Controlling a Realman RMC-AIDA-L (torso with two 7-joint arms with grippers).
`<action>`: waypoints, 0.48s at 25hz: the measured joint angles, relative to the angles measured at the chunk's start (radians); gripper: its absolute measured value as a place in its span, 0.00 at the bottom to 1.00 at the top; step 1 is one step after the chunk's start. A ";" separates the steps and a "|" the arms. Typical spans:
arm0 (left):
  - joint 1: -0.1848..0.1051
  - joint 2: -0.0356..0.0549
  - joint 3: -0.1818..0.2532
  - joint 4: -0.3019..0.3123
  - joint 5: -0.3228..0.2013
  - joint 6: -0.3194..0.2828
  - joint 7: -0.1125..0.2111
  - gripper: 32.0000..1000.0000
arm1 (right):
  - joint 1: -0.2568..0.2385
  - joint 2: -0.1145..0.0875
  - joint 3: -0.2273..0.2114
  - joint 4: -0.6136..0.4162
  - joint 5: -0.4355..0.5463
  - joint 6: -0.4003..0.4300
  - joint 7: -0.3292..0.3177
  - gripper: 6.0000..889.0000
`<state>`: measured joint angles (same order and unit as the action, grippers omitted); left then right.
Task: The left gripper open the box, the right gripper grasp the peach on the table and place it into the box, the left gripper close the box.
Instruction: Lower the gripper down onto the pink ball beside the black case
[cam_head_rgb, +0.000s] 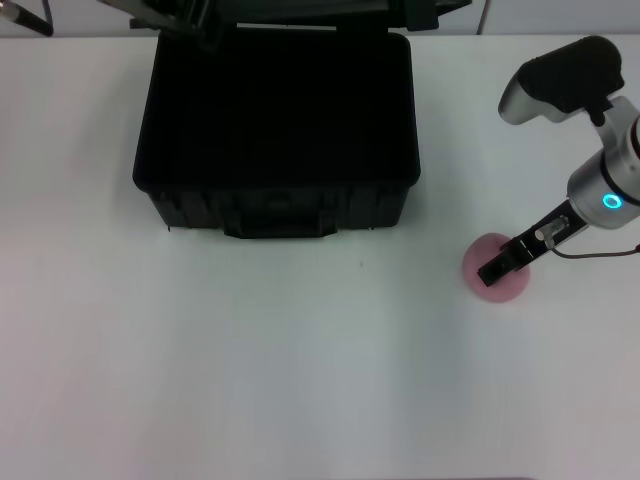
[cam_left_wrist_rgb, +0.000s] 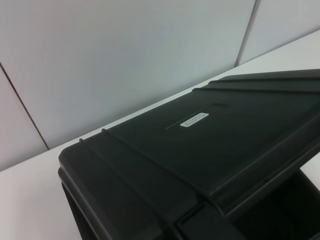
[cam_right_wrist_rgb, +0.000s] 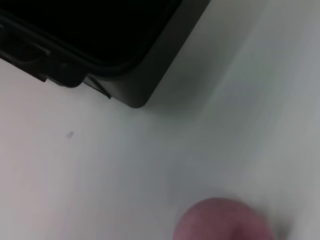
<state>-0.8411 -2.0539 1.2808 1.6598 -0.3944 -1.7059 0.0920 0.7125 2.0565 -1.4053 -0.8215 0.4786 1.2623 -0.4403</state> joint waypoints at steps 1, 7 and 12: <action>0.000 -0.0001 0.000 0.000 0.000 0.000 0.000 0.33 | -0.001 0.000 0.000 0.001 0.000 -0.003 0.000 0.86; -0.002 0.0000 0.000 0.000 0.000 0.000 0.000 0.31 | -0.001 0.002 0.000 0.020 0.011 -0.014 -0.007 0.85; -0.002 0.0000 0.000 0.000 0.000 0.000 0.000 0.30 | 0.003 0.002 0.003 0.037 0.011 -0.022 -0.012 0.85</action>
<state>-0.8436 -2.0540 1.2809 1.6598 -0.3941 -1.7058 0.0921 0.7153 2.0587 -1.4024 -0.7843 0.4898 1.2408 -0.4523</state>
